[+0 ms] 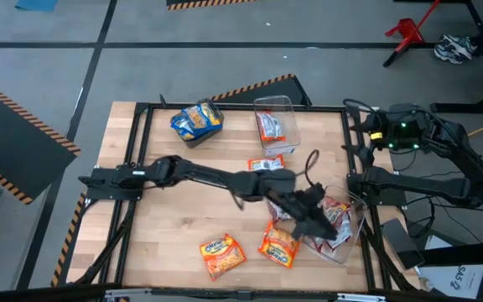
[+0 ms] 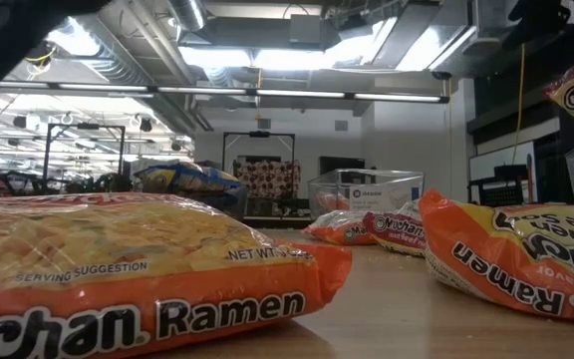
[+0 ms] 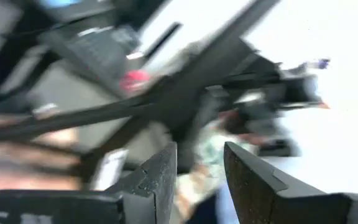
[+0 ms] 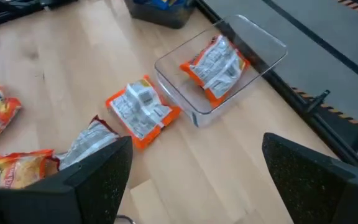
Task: Sort Maruchan noodles
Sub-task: Put the red noodle pack into the bottom transparent bin
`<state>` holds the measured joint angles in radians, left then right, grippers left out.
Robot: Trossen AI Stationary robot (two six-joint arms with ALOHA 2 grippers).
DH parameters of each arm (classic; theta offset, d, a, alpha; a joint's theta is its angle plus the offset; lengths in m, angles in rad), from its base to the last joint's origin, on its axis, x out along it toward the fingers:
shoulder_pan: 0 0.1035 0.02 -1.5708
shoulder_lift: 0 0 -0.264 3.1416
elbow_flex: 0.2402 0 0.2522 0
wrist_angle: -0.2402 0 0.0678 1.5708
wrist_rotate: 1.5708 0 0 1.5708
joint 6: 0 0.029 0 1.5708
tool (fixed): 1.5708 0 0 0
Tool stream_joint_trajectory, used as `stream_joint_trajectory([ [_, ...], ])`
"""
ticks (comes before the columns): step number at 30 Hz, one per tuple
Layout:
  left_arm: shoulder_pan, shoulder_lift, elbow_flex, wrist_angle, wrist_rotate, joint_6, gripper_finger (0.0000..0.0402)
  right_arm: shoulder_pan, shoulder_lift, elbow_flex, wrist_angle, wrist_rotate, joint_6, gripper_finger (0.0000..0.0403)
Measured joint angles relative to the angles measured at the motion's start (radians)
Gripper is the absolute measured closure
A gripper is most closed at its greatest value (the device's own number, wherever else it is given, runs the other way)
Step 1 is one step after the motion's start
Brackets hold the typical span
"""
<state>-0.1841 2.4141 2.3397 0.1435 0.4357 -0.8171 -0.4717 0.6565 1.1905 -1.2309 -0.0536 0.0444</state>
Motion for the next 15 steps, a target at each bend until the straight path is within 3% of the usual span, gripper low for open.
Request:
stream_joint_trajectory([
  [7,-0.057,-0.17,-0.001,-0.026,0.013,0.081,0.0275,0.001,0.009,-0.124,0.076,-0.132,0.034,0.0056],
  [15,-0.12,-0.319,0.001,-0.124,-0.188,0.319,0.0275,0.011,0.037,-0.316,0.276,-0.33,0.09,0.0056],
])
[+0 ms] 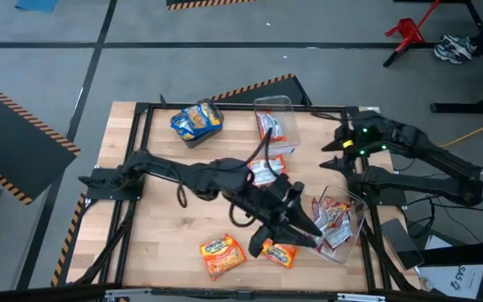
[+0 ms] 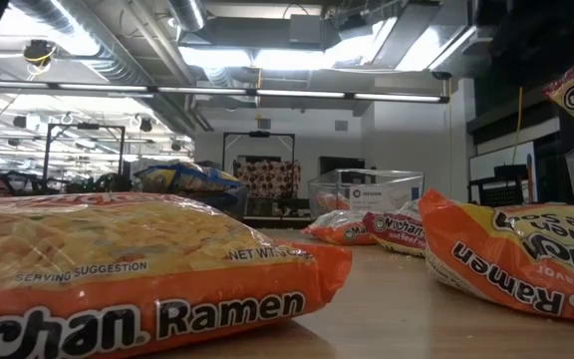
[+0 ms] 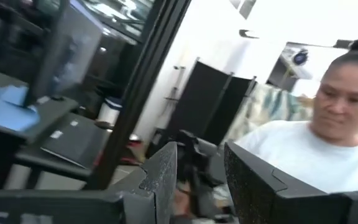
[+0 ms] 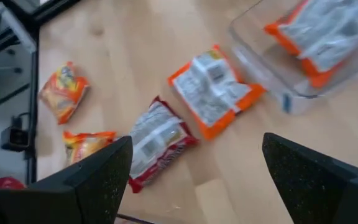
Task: Sort Maruchan noodles
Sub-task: Put the red noodle pack into the bottom transparent bin
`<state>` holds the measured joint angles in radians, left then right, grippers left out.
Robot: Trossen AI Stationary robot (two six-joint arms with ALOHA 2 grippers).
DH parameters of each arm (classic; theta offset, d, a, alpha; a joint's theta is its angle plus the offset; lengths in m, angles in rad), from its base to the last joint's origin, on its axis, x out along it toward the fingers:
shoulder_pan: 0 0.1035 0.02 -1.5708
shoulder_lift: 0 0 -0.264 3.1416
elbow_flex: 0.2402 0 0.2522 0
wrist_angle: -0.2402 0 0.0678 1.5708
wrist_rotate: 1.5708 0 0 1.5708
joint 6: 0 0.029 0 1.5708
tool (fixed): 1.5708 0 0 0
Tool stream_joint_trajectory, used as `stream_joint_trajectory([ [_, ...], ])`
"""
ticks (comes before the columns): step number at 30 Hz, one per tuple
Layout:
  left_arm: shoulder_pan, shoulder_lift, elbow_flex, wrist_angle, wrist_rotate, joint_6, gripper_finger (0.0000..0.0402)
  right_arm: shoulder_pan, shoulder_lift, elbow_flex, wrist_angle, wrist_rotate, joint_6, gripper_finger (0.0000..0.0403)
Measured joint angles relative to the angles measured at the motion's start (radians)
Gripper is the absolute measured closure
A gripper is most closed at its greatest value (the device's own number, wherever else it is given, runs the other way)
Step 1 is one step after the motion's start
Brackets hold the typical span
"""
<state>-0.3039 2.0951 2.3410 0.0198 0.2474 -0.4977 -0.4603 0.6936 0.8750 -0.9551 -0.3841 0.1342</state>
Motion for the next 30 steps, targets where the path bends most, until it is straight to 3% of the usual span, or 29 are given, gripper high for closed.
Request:
stream_joint_trajectory([
  [7,-0.022,-0.037,-0.001,-0.082,-0.116,0.063,0.0275,0.213,0.098,-0.014,0.091,0.028,-0.011,0.0056],
  [14,-0.022,-0.036,-0.002,-0.146,-0.163,0.054,0.0275,0.505,0.275,-0.014,0.15,0.272,-0.007,0.0056],
  [19,-0.022,-0.035,-0.002,-0.155,-0.162,0.036,0.0275,0.632,0.401,-0.014,0.144,0.352,-0.006,0.0056],
  [30,-0.024,-0.035,-0.002,-0.163,-0.161,0.036,0.0275,0.796,0.455,0.159,-0.17,0.4,0.034,0.0056],
])
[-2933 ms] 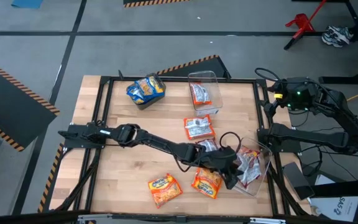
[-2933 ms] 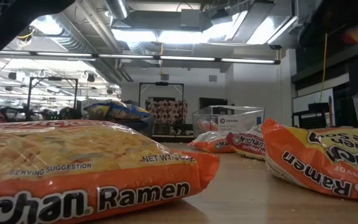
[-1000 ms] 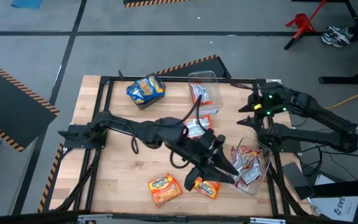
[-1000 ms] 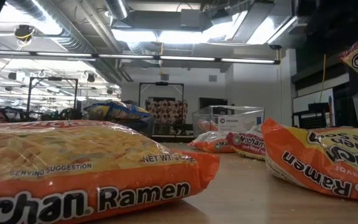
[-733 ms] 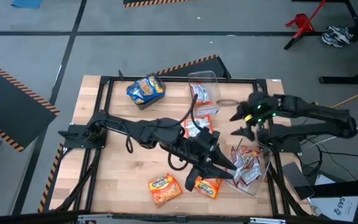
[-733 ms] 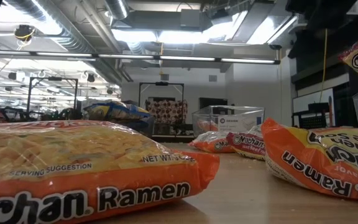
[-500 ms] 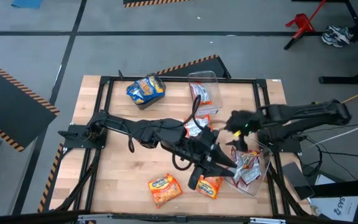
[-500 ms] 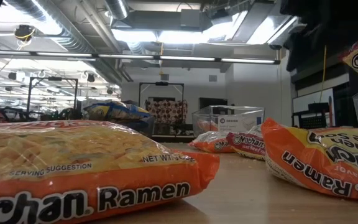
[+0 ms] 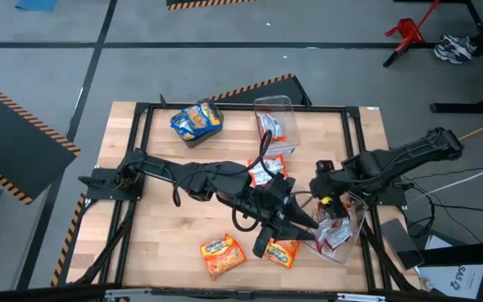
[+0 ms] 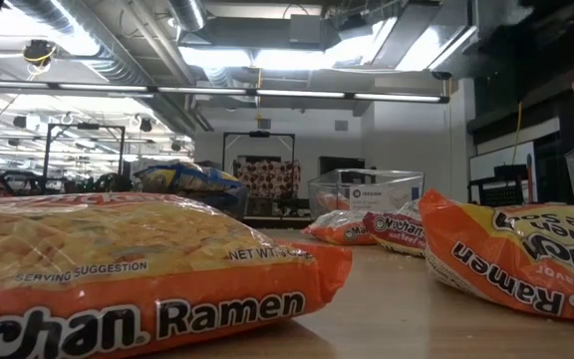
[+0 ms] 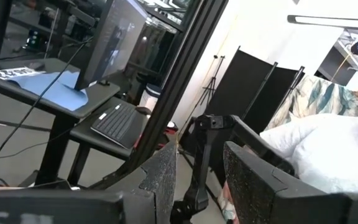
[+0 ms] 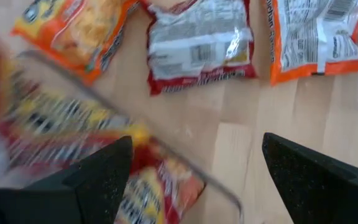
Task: Sort Maruchan noodles
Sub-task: Put the red noodle pack into the bottom transparent bin
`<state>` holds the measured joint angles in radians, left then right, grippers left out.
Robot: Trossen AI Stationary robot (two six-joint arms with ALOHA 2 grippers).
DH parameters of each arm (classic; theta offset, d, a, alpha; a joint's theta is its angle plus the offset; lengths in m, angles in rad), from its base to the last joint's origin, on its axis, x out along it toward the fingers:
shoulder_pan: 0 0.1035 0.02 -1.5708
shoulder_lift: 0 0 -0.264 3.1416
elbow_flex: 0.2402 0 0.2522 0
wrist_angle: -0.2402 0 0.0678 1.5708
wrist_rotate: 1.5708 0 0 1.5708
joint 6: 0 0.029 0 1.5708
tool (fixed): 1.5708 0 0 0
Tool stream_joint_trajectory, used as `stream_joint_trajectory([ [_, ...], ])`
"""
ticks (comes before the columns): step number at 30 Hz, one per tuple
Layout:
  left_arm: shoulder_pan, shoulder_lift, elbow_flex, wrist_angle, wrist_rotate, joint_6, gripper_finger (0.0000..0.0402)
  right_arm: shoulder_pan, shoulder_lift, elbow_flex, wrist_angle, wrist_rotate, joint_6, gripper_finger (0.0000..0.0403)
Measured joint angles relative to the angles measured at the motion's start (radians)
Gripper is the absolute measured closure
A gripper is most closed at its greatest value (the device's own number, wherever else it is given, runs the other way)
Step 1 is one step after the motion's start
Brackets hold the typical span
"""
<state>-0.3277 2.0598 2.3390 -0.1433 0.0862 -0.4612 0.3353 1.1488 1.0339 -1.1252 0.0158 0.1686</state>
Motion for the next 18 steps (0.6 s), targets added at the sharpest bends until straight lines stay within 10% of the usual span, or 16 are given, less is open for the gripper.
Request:
stream_joint_trajectory([
  [6,0.002,0.0,0.0,-0.001,0.001,0.0,0.0275,0.136,-0.001,0.085,-0.081,-0.024,0.06,0.0056],
  [13,0.012,-0.005,0.0,0.0,0.0,0.0,0.0275,0.221,-0.001,0.133,0.011,0.265,0.07,0.0056],
  [18,0.016,-0.008,0.001,0.0,0.001,-0.001,0.0275,0.184,0.027,0.128,0.184,0.281,0.007,0.0056],
])
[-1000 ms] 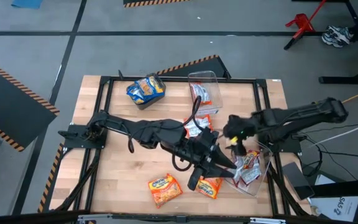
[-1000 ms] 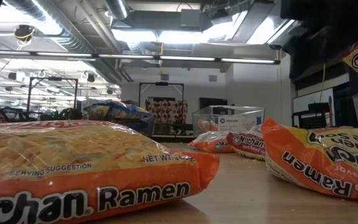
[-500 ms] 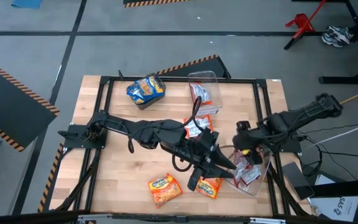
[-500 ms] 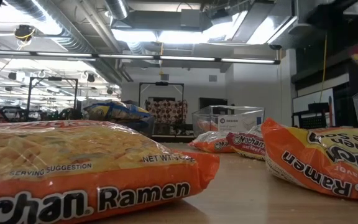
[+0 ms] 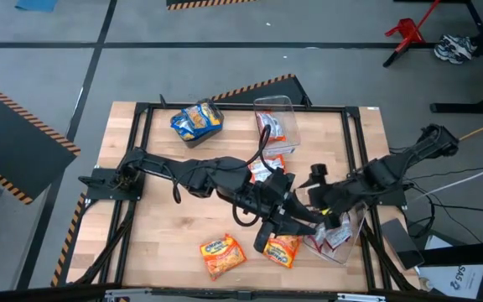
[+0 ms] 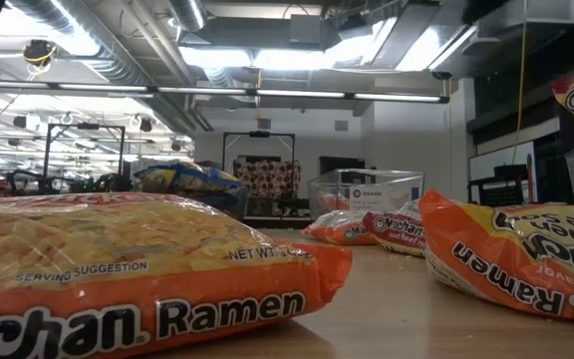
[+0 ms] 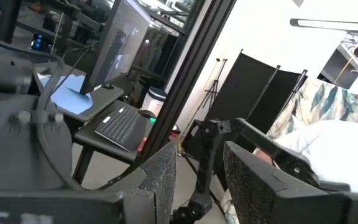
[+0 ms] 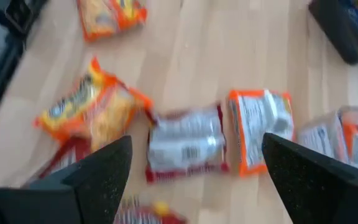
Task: Sort Maruchan noodles
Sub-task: Put the red noodle pack into the bottom transparent bin, then put the orange noodle pack into the top transparent bin
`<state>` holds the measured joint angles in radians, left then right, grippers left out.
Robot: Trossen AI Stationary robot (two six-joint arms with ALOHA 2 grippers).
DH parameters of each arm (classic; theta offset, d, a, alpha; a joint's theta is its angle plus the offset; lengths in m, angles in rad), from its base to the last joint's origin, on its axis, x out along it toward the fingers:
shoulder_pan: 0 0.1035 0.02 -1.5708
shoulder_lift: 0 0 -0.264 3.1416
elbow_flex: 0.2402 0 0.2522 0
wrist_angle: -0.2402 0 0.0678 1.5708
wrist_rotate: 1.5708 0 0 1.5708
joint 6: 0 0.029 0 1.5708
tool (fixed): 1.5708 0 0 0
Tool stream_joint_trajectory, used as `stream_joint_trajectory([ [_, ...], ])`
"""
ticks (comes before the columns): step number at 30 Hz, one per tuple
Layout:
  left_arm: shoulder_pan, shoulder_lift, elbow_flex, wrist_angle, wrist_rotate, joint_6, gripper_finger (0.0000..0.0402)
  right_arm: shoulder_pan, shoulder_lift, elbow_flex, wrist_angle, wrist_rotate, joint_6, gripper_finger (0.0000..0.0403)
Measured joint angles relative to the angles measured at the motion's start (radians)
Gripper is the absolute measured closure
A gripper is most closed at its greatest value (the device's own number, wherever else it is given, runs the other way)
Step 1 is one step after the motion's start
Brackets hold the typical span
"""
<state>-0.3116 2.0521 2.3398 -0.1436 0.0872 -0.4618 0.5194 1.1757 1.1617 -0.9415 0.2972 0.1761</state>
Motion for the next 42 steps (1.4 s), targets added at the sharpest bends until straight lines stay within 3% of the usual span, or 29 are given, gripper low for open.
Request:
stream_joint_trajectory([
  [4,0.0,0.0,0.0,-0.001,0.0,-0.007,0.0275,-0.03,0.078,-0.004,0.017,-0.02,-0.045,0.0056],
  [12,-0.01,0.0,0.0,-0.003,-0.001,-0.007,0.0275,-0.035,0.218,-0.005,-0.043,-0.185,-0.106,0.0056],
  [19,-0.012,0.0,0.0,-0.006,0.0,-0.001,0.0275,0.026,0.192,0.019,-0.245,-0.216,-0.045,0.0056],
  [26,-0.008,0.0,0.0,-0.015,0.003,0.002,0.0275,0.134,0.13,0.036,-0.331,-0.298,0.109,0.0056],
  [30,0.006,0.0,0.0,-0.134,-0.051,0.002,0.0275,0.204,0.105,0.036,-0.356,-0.278,0.204,0.0056],
  [38,0.052,0.004,0.0,-0.629,-0.352,-0.087,0.0276,0.324,0.014,0.036,-0.422,-0.135,0.504,0.0056],
  [42,0.093,0.004,-0.028,-0.684,-0.323,-0.056,0.0276,0.383,-0.048,0.036,-0.463,-0.067,0.711,0.0056],
])
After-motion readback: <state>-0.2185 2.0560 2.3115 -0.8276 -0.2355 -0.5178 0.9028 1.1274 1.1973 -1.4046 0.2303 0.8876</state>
